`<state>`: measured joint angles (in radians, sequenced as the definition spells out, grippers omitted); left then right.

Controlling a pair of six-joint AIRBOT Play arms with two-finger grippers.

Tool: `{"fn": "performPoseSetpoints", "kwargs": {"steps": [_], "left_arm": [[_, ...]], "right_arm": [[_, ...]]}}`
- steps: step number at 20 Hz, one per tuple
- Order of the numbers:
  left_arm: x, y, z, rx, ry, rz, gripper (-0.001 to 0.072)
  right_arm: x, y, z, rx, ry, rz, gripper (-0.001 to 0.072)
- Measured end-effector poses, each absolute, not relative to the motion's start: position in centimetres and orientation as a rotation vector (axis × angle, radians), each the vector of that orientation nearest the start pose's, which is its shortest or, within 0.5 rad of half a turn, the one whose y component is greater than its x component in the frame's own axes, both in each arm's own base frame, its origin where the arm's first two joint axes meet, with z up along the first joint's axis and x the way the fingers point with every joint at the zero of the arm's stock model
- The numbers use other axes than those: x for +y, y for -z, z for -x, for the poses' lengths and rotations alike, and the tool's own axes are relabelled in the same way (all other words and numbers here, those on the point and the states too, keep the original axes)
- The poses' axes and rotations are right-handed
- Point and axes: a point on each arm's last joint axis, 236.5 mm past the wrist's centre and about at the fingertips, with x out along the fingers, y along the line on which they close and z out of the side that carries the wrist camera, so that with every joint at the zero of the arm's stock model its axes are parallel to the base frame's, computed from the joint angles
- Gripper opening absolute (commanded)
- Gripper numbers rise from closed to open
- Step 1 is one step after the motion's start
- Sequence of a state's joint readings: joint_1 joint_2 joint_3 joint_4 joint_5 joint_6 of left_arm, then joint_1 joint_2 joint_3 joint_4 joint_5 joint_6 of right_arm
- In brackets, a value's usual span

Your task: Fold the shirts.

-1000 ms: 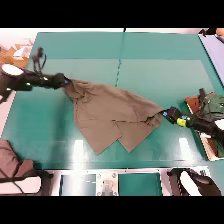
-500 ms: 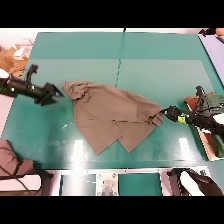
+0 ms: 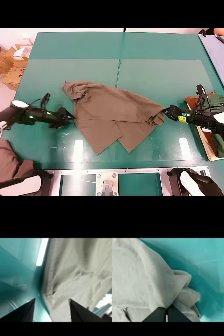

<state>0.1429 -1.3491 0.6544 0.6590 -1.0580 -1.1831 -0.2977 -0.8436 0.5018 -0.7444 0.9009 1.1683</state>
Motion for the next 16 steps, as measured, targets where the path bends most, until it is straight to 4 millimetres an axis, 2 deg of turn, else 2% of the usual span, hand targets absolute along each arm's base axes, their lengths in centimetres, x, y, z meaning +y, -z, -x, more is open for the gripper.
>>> {"fn": "performPoseSetpoints", "kwargs": {"steps": [1, 2, 3, 4, 7, 10, 12, 13, 14, 16], "left_arm": [[-13.2, 9.3, -29.7, 1.431, 0.380, 0.809, 0.0495], [-14.1, 9.4, -29.8, 1.424, 0.387, 0.808, 0.0376], [-14.6, 9.8, -29.9, 1.416, 0.388, 0.793, 0.0115], [-14.9, 10.1, -29.9, 1.415, 0.389, 0.768, 0.0028], [-15.9, 9.1, -30.9, 1.381, 0.441, 0.738, 0.0026], [-16.9, 5.6, -33.5, 1.313, 0.529, 0.706, 0.0026], [-17.9, 1.2, -35.7, 1.245, 0.629, 0.668, 0.0026], [-18.3, -2.0, -37.0, 1.192, 0.682, 0.637, 0.0026], [-18.7, -5.5, -38.1, 1.128, 0.731, 0.603, 0.0026], [-19.1, -14.6, -40.1, 0.947, 0.806, 0.509, 0.0026]], "right_arm": [[4.8, 1.0, -30.7, 0.977, -0.197, -0.639, 0.0015], [4.8, 1.0, -30.7, 0.977, -0.197, -0.638, 0.0015], [4.8, 1.0, -30.7, 0.976, -0.196, -0.638, 0.0015], [4.8, 1.0, -30.7, 0.976, -0.196, -0.638, 0.0015], [4.8, 1.0, -30.8, 0.975, -0.195, -0.637, 0.0015], [4.7, 0.7, -30.9, 0.970, -0.198, -0.628, 0.0014], [4.3, -0.7, -31.7, 0.946, -0.206, -0.589, 0.0014], [4.0, -2.1, -32.3, 0.925, -0.215, -0.556, 0.0014], [3.6, -4.1, -33.1, 0.899, -0.225, -0.508, 0.0014], [2.3, -9.3, -34.8, 0.825, -0.219, -0.413, 0.0014]]}}
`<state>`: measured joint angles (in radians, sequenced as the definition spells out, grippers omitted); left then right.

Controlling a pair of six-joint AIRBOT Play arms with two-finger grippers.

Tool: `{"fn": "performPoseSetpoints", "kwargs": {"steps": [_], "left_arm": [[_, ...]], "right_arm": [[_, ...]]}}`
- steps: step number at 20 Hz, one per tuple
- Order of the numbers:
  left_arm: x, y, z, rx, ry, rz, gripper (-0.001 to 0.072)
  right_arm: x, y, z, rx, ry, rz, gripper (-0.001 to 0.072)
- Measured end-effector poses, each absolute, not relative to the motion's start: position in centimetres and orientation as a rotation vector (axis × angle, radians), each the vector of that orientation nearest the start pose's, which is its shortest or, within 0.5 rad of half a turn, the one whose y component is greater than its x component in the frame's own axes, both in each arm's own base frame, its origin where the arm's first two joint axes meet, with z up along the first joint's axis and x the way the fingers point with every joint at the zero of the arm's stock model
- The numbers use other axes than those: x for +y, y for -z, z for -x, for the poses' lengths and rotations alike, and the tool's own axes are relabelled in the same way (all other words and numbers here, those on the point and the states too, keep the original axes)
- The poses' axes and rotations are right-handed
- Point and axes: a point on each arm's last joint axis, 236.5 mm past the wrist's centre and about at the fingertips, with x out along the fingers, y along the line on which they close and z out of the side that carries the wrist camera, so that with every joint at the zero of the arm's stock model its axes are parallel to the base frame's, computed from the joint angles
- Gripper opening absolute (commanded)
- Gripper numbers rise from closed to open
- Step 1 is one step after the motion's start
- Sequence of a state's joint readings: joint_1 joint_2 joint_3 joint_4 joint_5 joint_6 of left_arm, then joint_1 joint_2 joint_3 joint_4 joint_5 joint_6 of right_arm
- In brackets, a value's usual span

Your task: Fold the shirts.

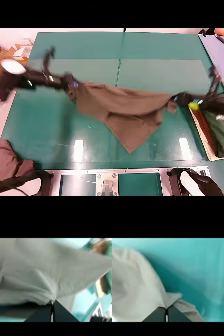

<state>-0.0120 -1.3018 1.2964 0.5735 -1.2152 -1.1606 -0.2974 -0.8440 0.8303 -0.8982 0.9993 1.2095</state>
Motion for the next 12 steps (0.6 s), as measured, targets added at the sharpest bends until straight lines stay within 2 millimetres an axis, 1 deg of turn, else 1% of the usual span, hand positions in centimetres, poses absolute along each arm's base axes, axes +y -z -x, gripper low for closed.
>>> {"fn": "performPoseSetpoints", "kwargs": {"steps": [1, 2, 3, 4, 5, 6, 7, 8, 9, 10, 12], "left_arm": [[-19.1, -20.2, -40.6, 0.828, 0.830, 0.449, 0.0027], [-18.9, -25.3, -40.5, 0.722, 0.841, 0.379, 0.0026], [-18.5, -30.9, -39.9, 0.597, 0.833, 0.309, 0.0026], [-18.0, -36.1, -38.8, 0.479, 0.816, 0.247, 0.0026], [-17.3, -41.0, -37.1, 0.361, 0.786, 0.189, 0.0027], [-16.6, -44.8, -35.2, 0.263, 0.753, 0.144, 0.0027], [-15.7, -48.2, -32.9, 0.169, 0.712, 0.106, 0.0027], [-14.9, -50.9, -30.8, 0.085, 0.673, 0.080, 0.0027], [-14.1, -53.4, -28.4, 0.004, 0.634, 0.059, 0.0027], [-13.4, -55.2, -26.2, -0.063, 0.599, 0.043, 0.0027], [-11.7, -58.0, -21.9, -0.181, 0.522, 0.010, 0.0027]], "right_arm": [[1.5, -12.5, -35.5, 0.779, -0.203, -0.366, 0.0014], [0.6, -16.2, -36.1, 0.723, -0.176, -0.319, 0.0013], [-0.2, -20.0, -36.4, 0.661, -0.147, -0.282, 0.0014], [-0.9, -23.9, -36.4, 0.596, -0.117, -0.253, 0.0014], [-1.5, -28.3, -36.1, 0.516, -0.088, -0.229, 0.0014], [-1.7, -32.5, -35.4, 0.434, -0.067, -0.210, 0.0014], [-1.7, -36.2, -34.5, 0.360, -0.054, -0.193, 0.0014], [-1.6, -40.0, -33.1, 0.280, -0.045, -0.173, 0.0014], [-1.4, -43.1, -31.7, 0.216, -0.039, -0.153, 0.0014], [-1.0, -45.9, -30.1, 0.154, -0.033, -0.133, 0.0014], [-0.3, -49.9, -26.9, 0.059, -0.026, -0.096, 0.0014]]}}
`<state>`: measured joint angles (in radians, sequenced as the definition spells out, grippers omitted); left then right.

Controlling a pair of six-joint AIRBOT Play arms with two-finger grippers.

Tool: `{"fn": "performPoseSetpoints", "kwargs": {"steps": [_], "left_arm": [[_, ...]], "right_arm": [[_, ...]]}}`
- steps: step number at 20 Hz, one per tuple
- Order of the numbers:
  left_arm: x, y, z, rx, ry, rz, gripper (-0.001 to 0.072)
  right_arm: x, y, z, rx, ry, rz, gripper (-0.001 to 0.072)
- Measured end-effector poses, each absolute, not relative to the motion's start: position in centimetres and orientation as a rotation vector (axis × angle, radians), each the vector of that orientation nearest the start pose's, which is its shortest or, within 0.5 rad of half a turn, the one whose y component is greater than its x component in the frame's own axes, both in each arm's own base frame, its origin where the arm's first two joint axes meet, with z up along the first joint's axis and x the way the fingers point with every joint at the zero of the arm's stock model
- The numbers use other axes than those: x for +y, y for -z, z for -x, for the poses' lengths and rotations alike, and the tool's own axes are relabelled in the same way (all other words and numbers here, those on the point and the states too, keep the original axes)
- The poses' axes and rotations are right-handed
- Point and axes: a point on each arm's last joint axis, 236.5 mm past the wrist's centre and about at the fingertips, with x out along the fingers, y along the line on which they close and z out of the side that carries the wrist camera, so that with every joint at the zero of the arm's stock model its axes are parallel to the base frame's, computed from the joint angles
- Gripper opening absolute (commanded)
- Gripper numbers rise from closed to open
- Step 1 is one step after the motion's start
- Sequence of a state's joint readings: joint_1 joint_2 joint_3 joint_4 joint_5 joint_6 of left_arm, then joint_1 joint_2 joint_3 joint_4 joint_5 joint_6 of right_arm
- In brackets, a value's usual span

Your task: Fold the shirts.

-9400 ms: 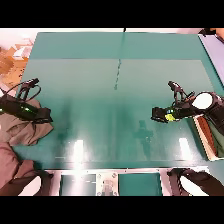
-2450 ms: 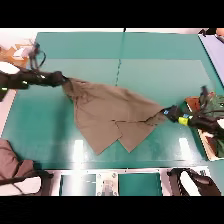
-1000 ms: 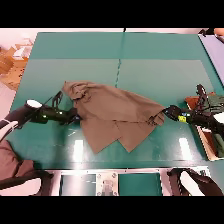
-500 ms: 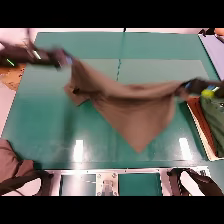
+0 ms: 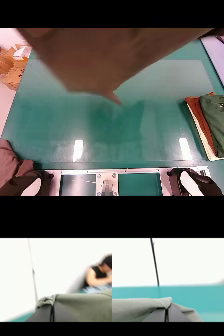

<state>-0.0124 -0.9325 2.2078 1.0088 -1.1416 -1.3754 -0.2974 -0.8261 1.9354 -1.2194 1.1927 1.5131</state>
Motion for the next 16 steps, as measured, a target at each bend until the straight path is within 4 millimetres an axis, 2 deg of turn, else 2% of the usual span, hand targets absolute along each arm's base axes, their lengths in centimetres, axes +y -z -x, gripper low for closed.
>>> {"fn": "performPoseSetpoints", "kwargs": {"steps": [2, 4, 6, 8, 10, 12, 13, 16], "left_arm": [[-10.3, -59.7, -18.6, -0.262, 0.453, -0.019, 0.0027], [-9.1, -60.2, -17.3, -0.290, 0.395, -0.041, 0.0027], [-8.1, -59.3, -18.1, -0.260, 0.349, -0.055, 0.0027], [-7.5, -57.3, -20.6, -0.191, 0.321, -0.054, 0.0027], [-7.1, -53.6, -24.9, -0.070, 0.303, -0.045, 0.0027], [-7.0, -47.9, -30.5, 0.099, 0.298, -0.028, 0.0027], [-7.1, -44.4, -33.4, 0.193, 0.300, -0.023, 0.0027], [-7.6, -31.0, -42.0, 0.511, 0.332, -0.012, 0.0027]], "right_arm": [[0.2, -52.0, -24.4, 0.005, -0.021, -0.059, 0.0014], [0.6, -52.5, -23.1, -0.005, -0.020, -0.014, 0.0014], [0.6, -51.2, -23.4, 0.041, -0.022, 0.019, 0.0015], [0.6, -48.5, -25.2, 0.122, -0.052, 0.030, 0.0015], [0.8, -44.0, -28.3, 0.247, -0.110, 0.017, 0.0015], [0.8, -37.6, -32.1, 0.405, -0.169, -0.026, 0.0016], [0.6, -33.8, -34.1, 0.485, -0.194, -0.058, 0.0016], [0.1, -22.3, -39.3, 0.693, -0.235, -0.160, 0.0015]]}}
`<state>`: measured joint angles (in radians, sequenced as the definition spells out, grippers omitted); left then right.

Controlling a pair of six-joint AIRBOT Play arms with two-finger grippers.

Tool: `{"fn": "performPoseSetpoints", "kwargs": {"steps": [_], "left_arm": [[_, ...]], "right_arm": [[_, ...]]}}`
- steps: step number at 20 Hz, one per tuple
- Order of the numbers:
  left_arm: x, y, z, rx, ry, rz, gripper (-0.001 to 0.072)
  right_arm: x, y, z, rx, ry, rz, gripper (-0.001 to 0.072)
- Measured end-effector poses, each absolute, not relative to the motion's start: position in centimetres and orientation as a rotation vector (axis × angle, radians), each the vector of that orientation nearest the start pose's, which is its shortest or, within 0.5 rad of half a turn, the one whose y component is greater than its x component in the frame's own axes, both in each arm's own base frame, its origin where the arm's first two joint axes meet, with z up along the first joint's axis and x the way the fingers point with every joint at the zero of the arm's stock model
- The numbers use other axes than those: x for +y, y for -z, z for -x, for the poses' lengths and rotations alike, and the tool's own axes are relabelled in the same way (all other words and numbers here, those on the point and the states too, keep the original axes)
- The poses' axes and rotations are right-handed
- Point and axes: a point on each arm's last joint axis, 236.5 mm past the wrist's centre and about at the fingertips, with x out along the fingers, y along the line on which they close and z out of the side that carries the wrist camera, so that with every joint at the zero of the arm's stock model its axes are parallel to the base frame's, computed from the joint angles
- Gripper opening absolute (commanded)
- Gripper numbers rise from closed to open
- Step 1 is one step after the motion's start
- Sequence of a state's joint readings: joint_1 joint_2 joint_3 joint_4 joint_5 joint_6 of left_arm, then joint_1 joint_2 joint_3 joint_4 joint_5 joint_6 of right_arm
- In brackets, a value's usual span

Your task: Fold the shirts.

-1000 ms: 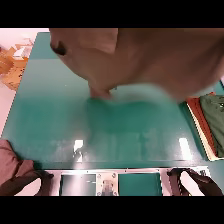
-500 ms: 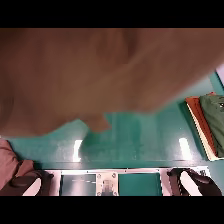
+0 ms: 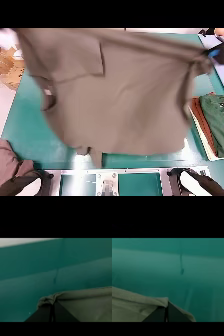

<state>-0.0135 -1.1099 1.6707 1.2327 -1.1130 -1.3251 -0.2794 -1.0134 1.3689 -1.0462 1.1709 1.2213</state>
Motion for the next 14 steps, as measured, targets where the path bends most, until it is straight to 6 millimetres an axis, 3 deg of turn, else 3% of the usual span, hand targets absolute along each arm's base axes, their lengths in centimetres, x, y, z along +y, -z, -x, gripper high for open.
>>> {"fn": "performPoseSetpoints", "kwargs": {"steps": [3, 5, 6, 7, 8, 11, 14], "left_arm": [[-7.8, -17.9, -48.3, 0.759, 0.344, 0.024, 0.0027], [-8.1, -11.0, -51.2, 0.862, 0.346, 0.060, 0.0027], [-8.2, -8.4, -52.4, 0.889, 0.345, 0.077, 0.0027], [-8.3, -6.6, -53.5, 0.899, 0.339, 0.091, 0.0027], [-8.3, -5.0, -54.3, 0.909, 0.334, 0.102, 0.0027], [-8.1, -2.0, -56.1, 0.909, 0.315, 0.127, 0.0028], [-8.4, 0.2, -56.8, 0.925, 0.313, 0.153, 0.0028]], "right_arm": [[0.0, -11.2, -43.8, 0.868, -0.241, -0.251, 0.0015], [-0.2, -6.0, -46.3, 0.944, -0.236, -0.285, 0.0016], [-0.4, -4.5, -47.6, 0.960, -0.232, -0.295, 0.0016], [-0.5, -3.2, -48.9, 0.971, -0.231, -0.305, 0.0020], [-0.7, -2.4, -50.1, 0.977, -0.227, -0.314, 0.0084], [-1.1, -1.5, -53.1, 0.961, -0.214, -0.333, 0.0382], [-1.4, -2.2, -54.8, 0.929, -0.212, -0.350, 0.0413]]}}
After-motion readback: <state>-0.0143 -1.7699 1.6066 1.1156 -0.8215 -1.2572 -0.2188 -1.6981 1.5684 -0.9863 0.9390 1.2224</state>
